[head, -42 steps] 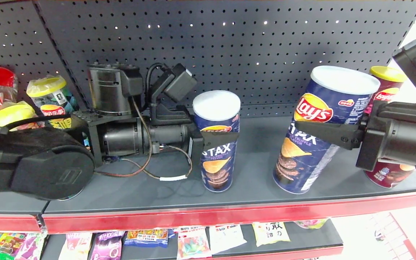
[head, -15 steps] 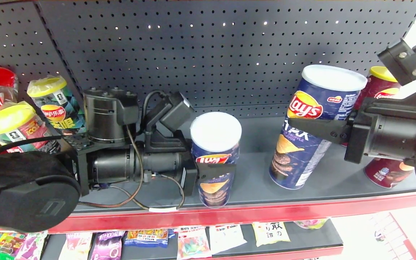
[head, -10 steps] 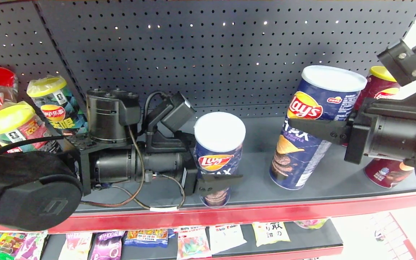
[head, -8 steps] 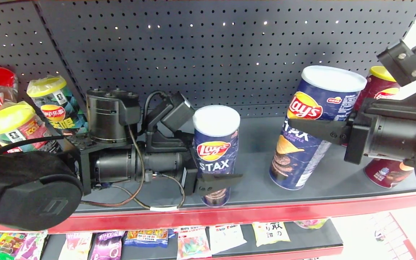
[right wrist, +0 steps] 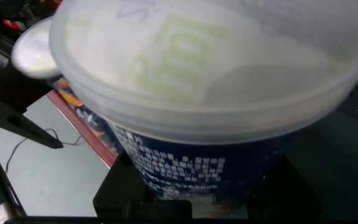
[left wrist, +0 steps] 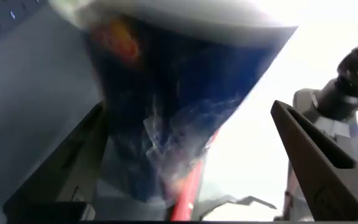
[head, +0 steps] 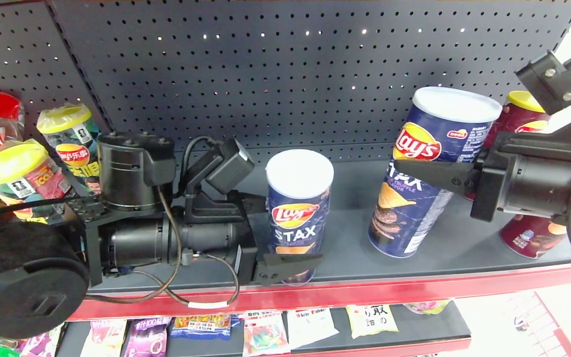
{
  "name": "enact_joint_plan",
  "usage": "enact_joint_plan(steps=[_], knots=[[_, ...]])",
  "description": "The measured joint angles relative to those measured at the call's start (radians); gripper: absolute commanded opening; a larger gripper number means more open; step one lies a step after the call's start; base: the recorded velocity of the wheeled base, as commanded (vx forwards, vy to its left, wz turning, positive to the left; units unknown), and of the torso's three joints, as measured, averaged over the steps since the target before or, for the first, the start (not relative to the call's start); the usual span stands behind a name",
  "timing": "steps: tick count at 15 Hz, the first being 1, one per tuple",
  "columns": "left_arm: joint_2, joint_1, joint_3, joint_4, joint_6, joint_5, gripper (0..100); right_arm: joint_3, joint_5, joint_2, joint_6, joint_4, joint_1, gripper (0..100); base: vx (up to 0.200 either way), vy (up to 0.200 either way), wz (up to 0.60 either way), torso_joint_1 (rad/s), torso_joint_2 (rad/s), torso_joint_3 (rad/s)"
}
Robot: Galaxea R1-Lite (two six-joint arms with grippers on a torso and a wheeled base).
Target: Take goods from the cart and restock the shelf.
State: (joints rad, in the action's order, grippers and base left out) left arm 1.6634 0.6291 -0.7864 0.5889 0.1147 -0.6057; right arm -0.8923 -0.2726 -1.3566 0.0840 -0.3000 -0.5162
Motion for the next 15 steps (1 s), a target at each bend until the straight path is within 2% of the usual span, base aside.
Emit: enact_joint_plan(steps=[7,13,15], knots=[[-0.157,-0.057,0.209,-0.001,-0.004,0.000,100,-0.067,-0.004,-0.081,0.007,-0.002,0.001,0,0.000,0.000,0.00,0.000,0.00,0.000],[-0.336,-0.090,0.407,-0.004,-0.006,0.011,100,-0.219,-0.003,-0.239,0.007,-0.003,0.001,0,0.000,0.000,0.00,0.000,0.00,0.000],[-0.398,-0.113,0.463,-0.006,-0.023,0.014,100,-0.271,-0.004,-0.294,0.008,-0.005,0.001,0,0.000,0.000,0.00,0.000,0.00,0.000]])
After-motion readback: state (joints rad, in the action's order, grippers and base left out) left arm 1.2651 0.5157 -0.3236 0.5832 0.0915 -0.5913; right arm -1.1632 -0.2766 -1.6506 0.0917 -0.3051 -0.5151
